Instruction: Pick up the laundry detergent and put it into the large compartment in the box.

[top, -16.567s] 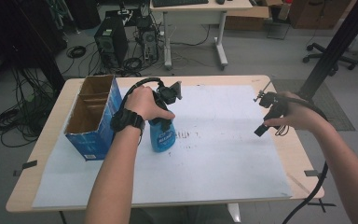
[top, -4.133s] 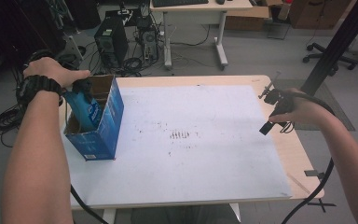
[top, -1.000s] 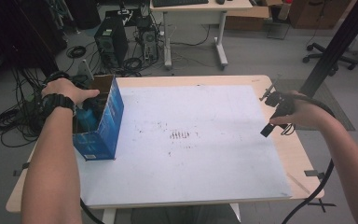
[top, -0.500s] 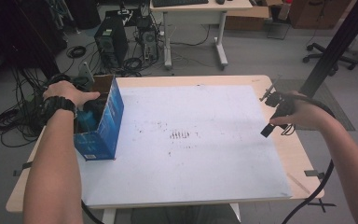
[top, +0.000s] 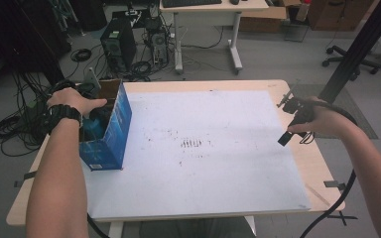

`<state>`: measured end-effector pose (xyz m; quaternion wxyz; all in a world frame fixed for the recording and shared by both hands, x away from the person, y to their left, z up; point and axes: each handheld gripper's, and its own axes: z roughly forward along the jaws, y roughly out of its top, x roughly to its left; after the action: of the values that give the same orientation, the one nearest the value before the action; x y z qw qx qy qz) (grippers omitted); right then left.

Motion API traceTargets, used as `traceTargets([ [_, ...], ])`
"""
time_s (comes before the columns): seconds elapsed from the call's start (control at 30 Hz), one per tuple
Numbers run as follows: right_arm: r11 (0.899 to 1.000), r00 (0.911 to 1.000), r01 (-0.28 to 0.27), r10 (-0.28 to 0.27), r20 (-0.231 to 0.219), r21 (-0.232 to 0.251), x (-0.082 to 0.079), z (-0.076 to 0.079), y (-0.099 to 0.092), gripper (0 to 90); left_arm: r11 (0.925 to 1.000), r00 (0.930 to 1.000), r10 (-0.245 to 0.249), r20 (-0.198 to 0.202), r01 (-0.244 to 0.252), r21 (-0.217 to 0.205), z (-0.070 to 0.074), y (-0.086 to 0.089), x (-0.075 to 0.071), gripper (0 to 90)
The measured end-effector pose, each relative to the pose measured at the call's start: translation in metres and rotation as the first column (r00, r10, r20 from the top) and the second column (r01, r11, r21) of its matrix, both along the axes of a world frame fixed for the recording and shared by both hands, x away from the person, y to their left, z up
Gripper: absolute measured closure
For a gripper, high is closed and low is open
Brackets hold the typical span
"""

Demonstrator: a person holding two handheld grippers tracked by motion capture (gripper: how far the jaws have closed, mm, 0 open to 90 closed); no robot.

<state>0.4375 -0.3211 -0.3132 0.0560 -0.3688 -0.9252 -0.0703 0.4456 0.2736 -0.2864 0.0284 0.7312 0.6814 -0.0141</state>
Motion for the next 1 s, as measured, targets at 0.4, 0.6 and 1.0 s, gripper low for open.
traceTargets([
  [0.4, 1.0, 1.0, -0.001, 0.001, 0.0, 0.0, -0.0008, -0.0006, 0.0007, 12.1, 1.0, 1.0, 0.002, 0.001, -0.002, -0.001, -0.0011, -0.0005, -0.002, 37.2],
  [0.6, 1.0, 1.0, -0.002, 0.002, 0.001, 0.004, -0.0016, -0.0003, 0.0002, 12.1, 1.0, 1.0, 0.002, 0.002, -0.002, 0.005, -0.0011, -0.0028, -0.002, 37.0],
  [1.0, 1.0, 1.0, 0.001, -0.001, -0.002, 0.005, -0.0019, -0.0027, -0.0023, 12.0, 0.9997, 0.9998, 0.02, -0.007, -0.02, -0.014, -0.0022, -0.0025, -0.0025, 31.9],
])
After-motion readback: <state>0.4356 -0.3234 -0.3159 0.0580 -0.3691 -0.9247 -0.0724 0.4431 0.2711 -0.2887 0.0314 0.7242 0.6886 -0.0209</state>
